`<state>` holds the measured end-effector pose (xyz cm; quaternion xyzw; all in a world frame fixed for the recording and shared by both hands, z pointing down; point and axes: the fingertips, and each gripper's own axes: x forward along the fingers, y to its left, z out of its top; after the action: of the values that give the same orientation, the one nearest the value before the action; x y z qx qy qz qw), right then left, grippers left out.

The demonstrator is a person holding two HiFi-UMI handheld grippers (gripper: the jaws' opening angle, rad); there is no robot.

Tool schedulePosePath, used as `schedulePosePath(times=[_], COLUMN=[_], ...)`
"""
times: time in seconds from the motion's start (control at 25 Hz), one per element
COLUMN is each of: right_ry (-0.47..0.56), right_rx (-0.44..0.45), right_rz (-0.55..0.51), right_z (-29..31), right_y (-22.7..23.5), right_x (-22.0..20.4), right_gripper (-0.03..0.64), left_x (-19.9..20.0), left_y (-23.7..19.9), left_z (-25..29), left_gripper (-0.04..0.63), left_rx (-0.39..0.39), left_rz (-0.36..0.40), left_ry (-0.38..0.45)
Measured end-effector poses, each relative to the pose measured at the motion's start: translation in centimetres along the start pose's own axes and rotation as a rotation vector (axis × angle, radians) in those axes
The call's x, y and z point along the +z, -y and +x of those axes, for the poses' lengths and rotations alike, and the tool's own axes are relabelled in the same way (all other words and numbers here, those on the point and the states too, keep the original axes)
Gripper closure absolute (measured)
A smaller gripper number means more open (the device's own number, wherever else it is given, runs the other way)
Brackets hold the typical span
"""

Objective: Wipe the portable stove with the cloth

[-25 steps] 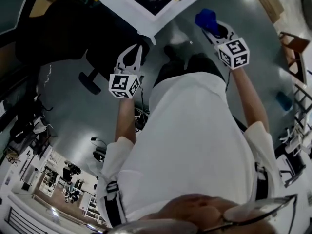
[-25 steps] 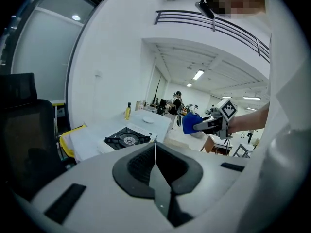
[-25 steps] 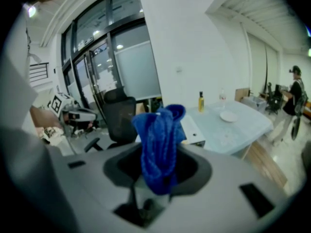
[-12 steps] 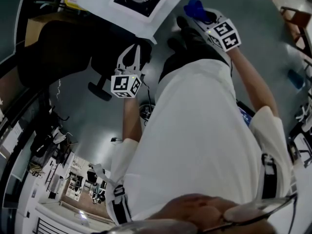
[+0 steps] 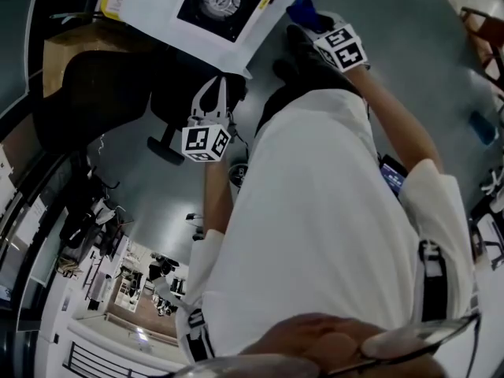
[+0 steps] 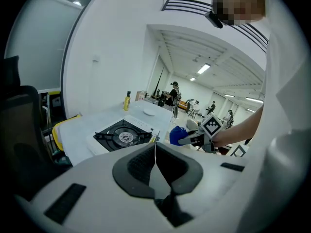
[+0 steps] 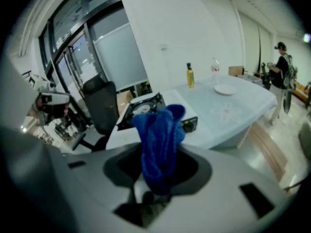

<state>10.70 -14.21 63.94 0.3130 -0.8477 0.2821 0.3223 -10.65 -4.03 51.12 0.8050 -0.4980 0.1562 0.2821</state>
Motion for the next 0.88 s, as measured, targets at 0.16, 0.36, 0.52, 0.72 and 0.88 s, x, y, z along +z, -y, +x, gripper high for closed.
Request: schedulePosePath(times=[0.16,0.36,0.52,0.72,0.88], right_ry=[-0.030,-0.053,-0.061,-0.064,-0.058], right_rx=[0.006,-0.009,-0.029,-0.099,-0.132], right_rz=[0.019,0.027,0.048,0.079,0.082], right_z=[3.4,6.6,8.3,9.9,11.0], right_y=[0.8,1.9,2.3,2.6,2.2], right_x=[-1.6,-2.1,-2.1,-1.7,-1.8], right_gripper=[0.462,0.462,0.462,0.462,0.462], left_x=[-0.2,-0.4,-0.3,-0.4,-0.7], left_y=[-0.7,-1.3,-1.5,-2.1,-2.1], left_z=[0.8,1.8,1.7,1.4,1.4], left_gripper=[0.559,0.558,0.558,0.558,0.558], left_rx=[0.022,0.037,0.048,0.077,0.094], left_rz=[-0.009,-0.022,-0.031,-0.062,-0.087], left_ry=[-0.015,-0.037,-0.049,-0.051,-0.039])
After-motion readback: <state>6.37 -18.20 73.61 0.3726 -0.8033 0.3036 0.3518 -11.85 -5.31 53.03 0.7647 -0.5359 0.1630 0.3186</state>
